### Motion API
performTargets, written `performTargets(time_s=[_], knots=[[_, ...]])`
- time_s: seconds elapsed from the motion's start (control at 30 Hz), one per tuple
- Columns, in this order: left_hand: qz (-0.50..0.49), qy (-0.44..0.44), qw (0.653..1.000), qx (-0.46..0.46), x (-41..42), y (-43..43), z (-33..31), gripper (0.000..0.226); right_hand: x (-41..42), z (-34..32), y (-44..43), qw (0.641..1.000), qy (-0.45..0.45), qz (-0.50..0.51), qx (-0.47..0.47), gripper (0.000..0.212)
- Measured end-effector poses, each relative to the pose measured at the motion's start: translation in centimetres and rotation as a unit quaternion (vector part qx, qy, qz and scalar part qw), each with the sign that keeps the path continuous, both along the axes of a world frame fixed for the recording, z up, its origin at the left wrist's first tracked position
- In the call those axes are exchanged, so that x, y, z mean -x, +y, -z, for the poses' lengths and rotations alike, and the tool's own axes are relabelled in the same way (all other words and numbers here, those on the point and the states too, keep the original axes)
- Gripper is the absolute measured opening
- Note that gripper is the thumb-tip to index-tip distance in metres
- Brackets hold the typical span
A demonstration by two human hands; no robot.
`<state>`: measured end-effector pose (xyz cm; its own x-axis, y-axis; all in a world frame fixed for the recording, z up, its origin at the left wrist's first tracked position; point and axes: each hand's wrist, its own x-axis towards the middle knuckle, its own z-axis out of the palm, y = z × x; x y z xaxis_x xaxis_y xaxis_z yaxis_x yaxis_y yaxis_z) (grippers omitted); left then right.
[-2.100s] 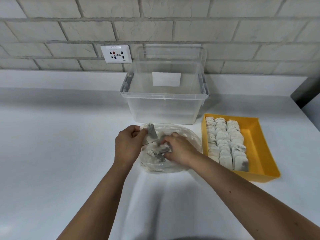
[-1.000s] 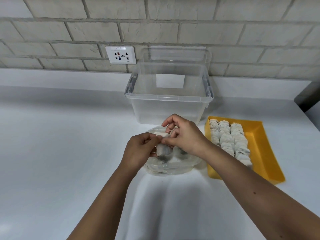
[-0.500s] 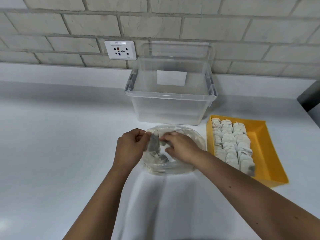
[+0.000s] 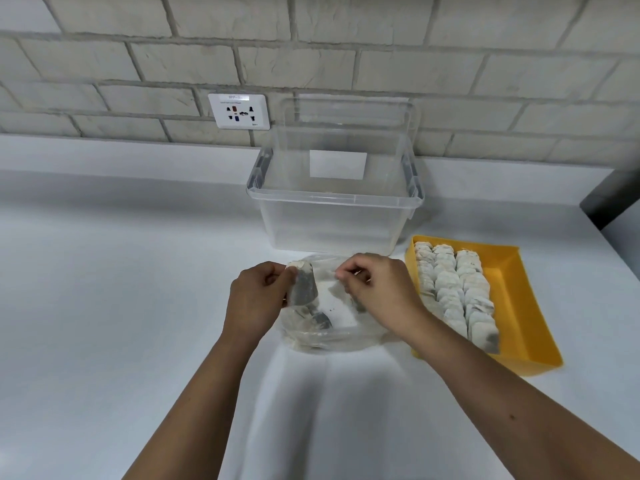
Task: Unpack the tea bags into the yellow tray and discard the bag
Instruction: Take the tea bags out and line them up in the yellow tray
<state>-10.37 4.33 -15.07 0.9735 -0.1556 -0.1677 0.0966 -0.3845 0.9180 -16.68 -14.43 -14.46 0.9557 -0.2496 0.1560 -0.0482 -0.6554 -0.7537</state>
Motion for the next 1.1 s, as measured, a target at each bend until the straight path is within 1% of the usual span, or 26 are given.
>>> performTargets(time_s=[0.07, 0.1, 0.17, 0.2, 0.27, 0.3, 0.33, 0.37, 0.47, 0.57, 0.63, 0.77, 0.87, 0.93, 1.0, 1.1], knots=[[0.009, 0.023, 0.999, 0.029, 0.6, -0.8, -0.5, 0.022, 1.6, -1.8, -0.4, 0.99, -0.017, 0.017, -0.136, 0.005], [0.017, 0.037, 0.998, 0.044, 1.0, -1.3, -0.8, 0.022, 2.4, -2.5, -0.7, 0.974, -0.016, 0.024, -0.223, 0.006], [0.036, 0.066, 0.995, 0.073, 2.0, -2.5, -1.3, 0.022, 3.6, -3.7, -1.4, 0.918, 0.009, 0.034, -0.394, 0.008], [0.044, 0.083, 0.992, 0.088, 2.5, -3.0, -1.6, 0.021, 4.0, -4.1, -1.7, 0.886, 0.028, 0.039, -0.461, 0.009], [0.063, 0.117, 0.984, 0.116, 3.6, -4.0, -2.0, 0.022, 4.8, -4.5, -2.5, 0.828, 0.054, 0.051, -0.556, 0.009], [0.073, 0.13, 0.981, 0.127, 4.2, -4.5, -2.1, 0.023, 5.1, -4.6, -2.9, 0.807, 0.064, 0.059, -0.584, 0.01], [0.081, 0.141, 0.977, 0.135, 4.6, -4.9, -2.1, 0.024, 5.4, -4.5, -3.2, 0.794, 0.076, 0.069, -0.599, 0.011], [0.088, 0.152, 0.974, 0.144, 4.9, -5.2, -2.0, 0.025, 5.5, -4.3, -3.5, 0.789, 0.088, 0.078, -0.602, 0.012], [0.102, 0.174, 0.965, 0.166, 5.9, -6.5, -2.1, 0.024, 6.5, -4.0, -4.6, 0.802, 0.098, 0.093, -0.582, 0.015], [0.107, 0.178, 0.962, 0.175, 6.6, -7.8, -2.3, 0.021, 7.7, -3.7, -5.9, 0.842, 0.062, 0.071, -0.532, 0.023], [0.113, 0.185, 0.958, 0.186, 7.1, -8.8, -2.4, 0.021, 8.7, -3.6, -6.7, 0.872, 0.038, 0.047, -0.486, 0.023], [0.135, 0.195, 0.951, 0.195, 7.6, -10.8, -2.4, 0.019, 10.0, -3.3, -7.6, 0.94, 0.034, 0.039, -0.339, 0.019], [0.15, 0.202, 0.947, 0.2, 7.9, -12.5, -2.4, 0.017, 10.3, -2.7, -8.6, 0.974, 0.019, 0.066, -0.216, 0.018], [0.153, 0.206, 0.944, 0.209, 7.9, -13.6, -2.4, 0.016, 10.4, -2.3, -9.5, 0.987, -0.007, 0.09, -0.13, 0.017], [0.156, 0.206, 0.943, 0.208, 7.8, -14.5, -2.4, 0.016, 10.5, -2.3, -10.3, 0.992, -0.013, 0.102, -0.07, 0.018], [0.169, 0.2, 0.946, 0.193, 7.8, -15.5, -2.5, 0.014, 10.6, -2.3, -11.2, 0.994, -0.004, 0.096, -0.052, 0.024]])
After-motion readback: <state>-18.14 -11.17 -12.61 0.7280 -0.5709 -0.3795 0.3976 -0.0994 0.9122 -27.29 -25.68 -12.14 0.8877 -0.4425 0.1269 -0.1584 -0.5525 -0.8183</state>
